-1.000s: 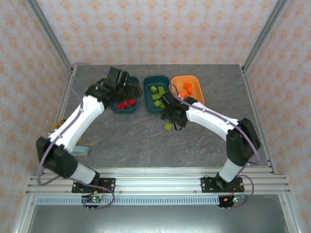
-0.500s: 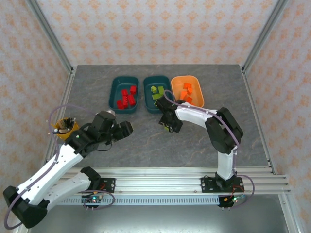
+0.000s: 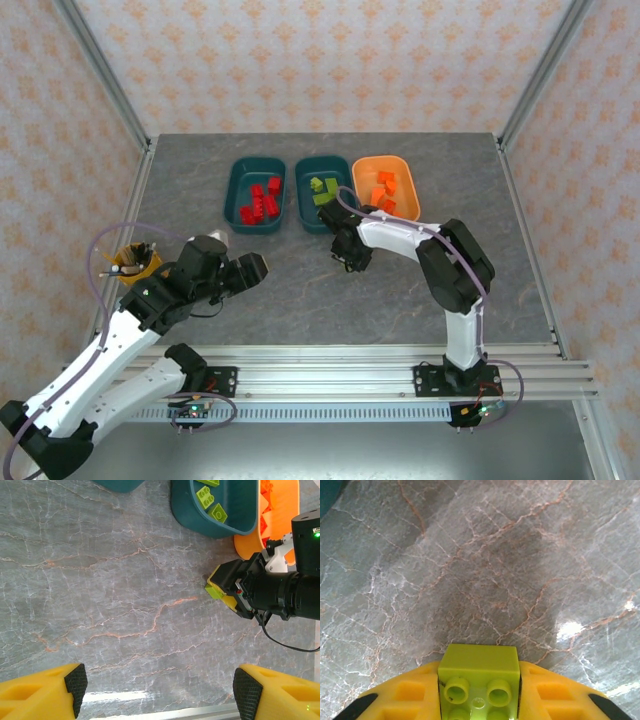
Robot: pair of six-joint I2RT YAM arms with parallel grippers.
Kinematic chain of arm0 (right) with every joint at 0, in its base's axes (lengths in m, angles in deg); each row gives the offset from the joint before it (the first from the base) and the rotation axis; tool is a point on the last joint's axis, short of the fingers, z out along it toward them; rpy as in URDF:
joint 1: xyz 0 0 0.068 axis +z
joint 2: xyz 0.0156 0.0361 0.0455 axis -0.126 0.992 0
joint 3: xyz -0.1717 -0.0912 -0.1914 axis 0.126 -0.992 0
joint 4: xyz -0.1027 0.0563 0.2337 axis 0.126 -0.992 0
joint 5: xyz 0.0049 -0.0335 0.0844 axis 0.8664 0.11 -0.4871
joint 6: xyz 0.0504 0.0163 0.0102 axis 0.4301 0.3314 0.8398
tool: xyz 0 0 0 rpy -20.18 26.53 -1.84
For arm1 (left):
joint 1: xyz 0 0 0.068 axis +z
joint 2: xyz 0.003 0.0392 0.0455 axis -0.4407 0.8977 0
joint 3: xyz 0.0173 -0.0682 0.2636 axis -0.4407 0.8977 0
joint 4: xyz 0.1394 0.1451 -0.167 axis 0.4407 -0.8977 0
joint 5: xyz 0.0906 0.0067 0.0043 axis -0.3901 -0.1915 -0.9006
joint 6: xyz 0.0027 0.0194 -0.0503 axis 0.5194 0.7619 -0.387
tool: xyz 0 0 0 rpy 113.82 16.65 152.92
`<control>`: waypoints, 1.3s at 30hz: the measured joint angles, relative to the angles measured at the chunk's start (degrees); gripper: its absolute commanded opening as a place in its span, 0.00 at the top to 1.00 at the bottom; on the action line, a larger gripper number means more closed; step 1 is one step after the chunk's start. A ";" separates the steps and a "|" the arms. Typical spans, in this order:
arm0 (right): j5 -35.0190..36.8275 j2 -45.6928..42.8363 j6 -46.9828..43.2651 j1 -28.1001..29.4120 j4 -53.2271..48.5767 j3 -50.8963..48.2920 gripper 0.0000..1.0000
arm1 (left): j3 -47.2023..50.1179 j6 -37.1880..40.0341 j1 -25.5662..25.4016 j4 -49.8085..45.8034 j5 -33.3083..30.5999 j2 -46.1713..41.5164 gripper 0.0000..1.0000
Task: Sort the legos into containers by color
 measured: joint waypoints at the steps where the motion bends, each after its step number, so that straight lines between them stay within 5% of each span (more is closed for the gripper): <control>1: 0.26 -0.02 -0.17 0.07 0.00 0.07 0.70 | 0.00 -0.13 0.00 0.00 -0.02 0.02 0.20; 14: 3.32 -1.88 -16.24 -0.50 -1.14 20.24 0.71 | -13.77 -0.35 0.57 -0.68 -1.51 14.97 0.19; 27: -9.16 29.90 -24.09 -8.90 -3.78 58.88 0.69 | -24.17 -0.09 11.85 3.13 1.09 30.49 0.19; 34: -12.28 33.88 -24.04 -9.70 -6.12 62.58 0.66 | -24.87 -0.09 11.85 3.45 1.09 30.58 0.19; 39: -14.86 36.83 -23.34 -9.70 -5.14 67.41 0.54 | -25.09 0.28 11.85 3.45 1.05 30.58 0.19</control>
